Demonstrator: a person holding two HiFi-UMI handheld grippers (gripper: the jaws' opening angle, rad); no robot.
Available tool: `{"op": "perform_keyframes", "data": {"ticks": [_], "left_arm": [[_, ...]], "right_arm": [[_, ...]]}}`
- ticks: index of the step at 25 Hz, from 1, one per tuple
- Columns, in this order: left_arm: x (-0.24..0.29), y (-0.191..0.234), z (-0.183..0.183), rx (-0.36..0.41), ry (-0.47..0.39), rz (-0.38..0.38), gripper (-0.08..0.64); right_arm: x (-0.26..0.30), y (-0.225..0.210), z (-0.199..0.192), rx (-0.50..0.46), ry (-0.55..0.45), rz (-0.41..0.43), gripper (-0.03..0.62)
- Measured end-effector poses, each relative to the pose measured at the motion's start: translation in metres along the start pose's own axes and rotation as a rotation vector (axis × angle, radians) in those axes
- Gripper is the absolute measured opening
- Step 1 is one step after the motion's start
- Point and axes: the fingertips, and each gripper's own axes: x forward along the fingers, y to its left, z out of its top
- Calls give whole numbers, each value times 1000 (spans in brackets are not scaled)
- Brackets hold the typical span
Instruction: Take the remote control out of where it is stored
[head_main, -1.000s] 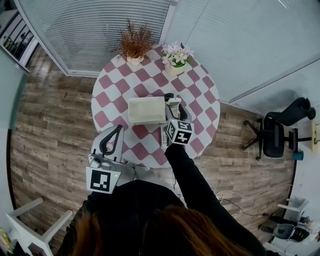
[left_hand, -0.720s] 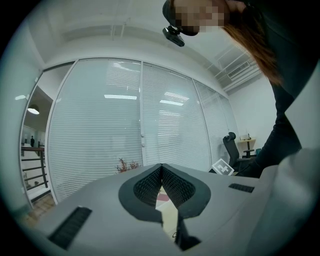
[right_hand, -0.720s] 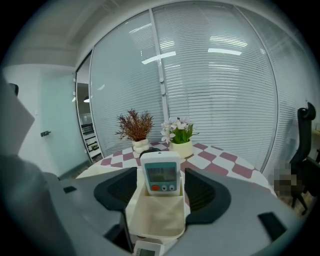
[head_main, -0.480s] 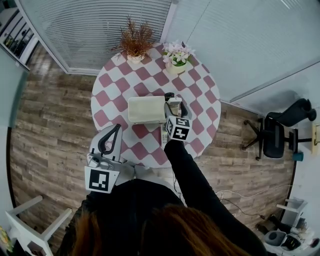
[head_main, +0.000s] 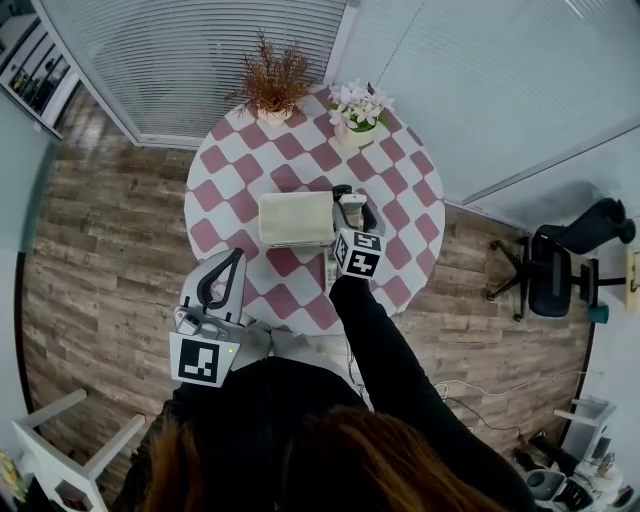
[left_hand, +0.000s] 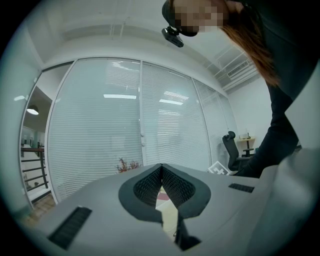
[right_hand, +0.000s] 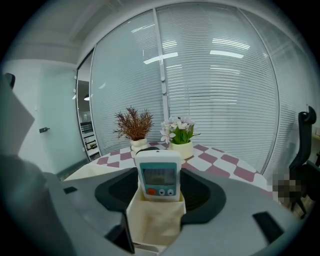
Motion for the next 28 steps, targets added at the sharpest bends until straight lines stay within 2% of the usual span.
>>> {"op": "perform_keyframes", "data": {"ticks": [10,28], "left_arm": [[-5,2,1,1,-5,0,6],[-10,-12,7,-6,-29,-60,6]], "right_arm": [[-11,2,7,-14,-37,-2,262],[-63,10,55,-30,-178,20,261]]}}
